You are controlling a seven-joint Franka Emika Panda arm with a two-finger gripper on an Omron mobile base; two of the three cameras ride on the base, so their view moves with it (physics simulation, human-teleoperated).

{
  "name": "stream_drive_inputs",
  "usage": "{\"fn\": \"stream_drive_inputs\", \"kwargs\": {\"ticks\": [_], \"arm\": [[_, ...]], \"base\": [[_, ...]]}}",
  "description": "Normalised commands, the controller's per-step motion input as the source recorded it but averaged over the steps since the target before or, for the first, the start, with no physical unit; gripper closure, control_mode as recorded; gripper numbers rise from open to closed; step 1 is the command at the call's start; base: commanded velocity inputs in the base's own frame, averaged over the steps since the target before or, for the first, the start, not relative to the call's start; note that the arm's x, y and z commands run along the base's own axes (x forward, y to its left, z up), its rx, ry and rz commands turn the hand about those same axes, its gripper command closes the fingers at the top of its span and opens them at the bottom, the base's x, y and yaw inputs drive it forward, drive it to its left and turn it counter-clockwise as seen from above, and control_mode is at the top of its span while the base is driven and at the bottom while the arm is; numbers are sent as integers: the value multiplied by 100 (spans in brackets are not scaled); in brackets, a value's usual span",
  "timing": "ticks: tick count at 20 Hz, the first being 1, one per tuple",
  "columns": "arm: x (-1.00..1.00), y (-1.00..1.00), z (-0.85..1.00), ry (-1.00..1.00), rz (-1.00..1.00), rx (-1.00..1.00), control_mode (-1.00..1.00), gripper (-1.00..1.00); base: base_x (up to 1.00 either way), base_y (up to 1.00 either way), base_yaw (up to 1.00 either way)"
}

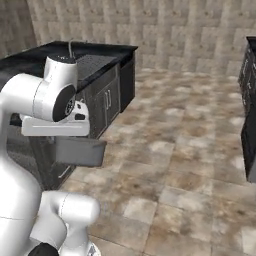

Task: Retrieve the tupperware and aluminum foil from the cabinet and place them on the dining counter near the plate with mushroom and lemon to prepare for storing leftovers.

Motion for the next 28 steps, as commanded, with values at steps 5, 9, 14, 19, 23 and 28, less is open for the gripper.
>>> {"fn": "stream_drive_inputs", "kwargs": {"ticks": [5,9,14,19,23,28], "arm": [[0,0,0,0,0,0,100,100],[0,0,0,0,0,0,100,100],[0,0,0,0,0,0,100,100],[0,0,0,0,0,0,100,100],[0,0,0,0,0,0,100,100],[0,0,0,0,0,0,100,100]], "base": [[66,2,77],[90,52,55],[99,95,34],[89,100,24],[84,100,19],[99,100,17]]}}
